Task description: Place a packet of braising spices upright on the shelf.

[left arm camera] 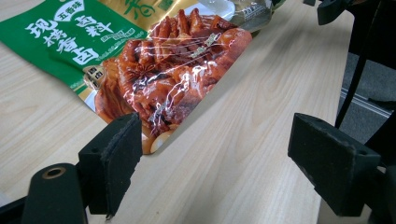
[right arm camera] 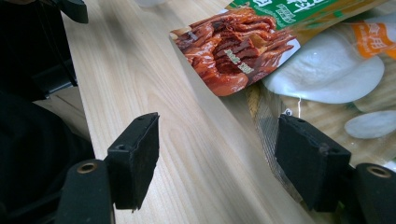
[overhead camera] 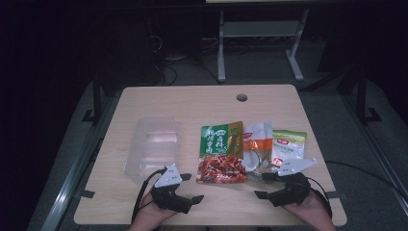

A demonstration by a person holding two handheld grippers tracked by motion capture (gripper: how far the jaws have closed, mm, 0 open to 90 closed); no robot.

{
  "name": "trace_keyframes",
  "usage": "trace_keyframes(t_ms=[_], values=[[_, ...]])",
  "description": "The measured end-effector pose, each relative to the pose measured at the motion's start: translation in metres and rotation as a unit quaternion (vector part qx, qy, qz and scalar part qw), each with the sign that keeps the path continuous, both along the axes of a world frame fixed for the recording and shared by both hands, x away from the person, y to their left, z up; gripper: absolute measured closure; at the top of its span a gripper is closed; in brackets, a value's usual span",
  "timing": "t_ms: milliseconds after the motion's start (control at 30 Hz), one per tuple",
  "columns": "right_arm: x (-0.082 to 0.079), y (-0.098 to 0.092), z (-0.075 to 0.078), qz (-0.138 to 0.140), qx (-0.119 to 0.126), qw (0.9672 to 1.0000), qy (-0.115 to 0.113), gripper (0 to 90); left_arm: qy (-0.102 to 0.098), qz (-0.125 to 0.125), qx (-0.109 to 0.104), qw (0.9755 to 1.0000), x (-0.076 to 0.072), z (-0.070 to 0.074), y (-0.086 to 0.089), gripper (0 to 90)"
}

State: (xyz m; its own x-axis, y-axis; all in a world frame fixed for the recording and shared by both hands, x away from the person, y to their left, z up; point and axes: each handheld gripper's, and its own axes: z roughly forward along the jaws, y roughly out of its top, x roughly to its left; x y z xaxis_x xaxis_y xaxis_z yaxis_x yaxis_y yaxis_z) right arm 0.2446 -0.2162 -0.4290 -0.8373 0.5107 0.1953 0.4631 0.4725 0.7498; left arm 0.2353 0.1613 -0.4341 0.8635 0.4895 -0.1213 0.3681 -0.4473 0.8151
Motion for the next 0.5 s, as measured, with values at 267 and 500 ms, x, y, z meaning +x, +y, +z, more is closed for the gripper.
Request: trace_keyframes(t_ms=[267,500], values=[[0.005,0.0,0.002,-0.01,0.002,0.9999,0.01,28.9,-0.001,0.002,0.0,1.0,-0.001,0.0,0.0,17.6],[0.021,0.006,0.019,-0.027,0.002,0.9996,0.008,27.8,-0.002,0.007,-0.001,1.0,0.001,0.0,0.001,17.6]])
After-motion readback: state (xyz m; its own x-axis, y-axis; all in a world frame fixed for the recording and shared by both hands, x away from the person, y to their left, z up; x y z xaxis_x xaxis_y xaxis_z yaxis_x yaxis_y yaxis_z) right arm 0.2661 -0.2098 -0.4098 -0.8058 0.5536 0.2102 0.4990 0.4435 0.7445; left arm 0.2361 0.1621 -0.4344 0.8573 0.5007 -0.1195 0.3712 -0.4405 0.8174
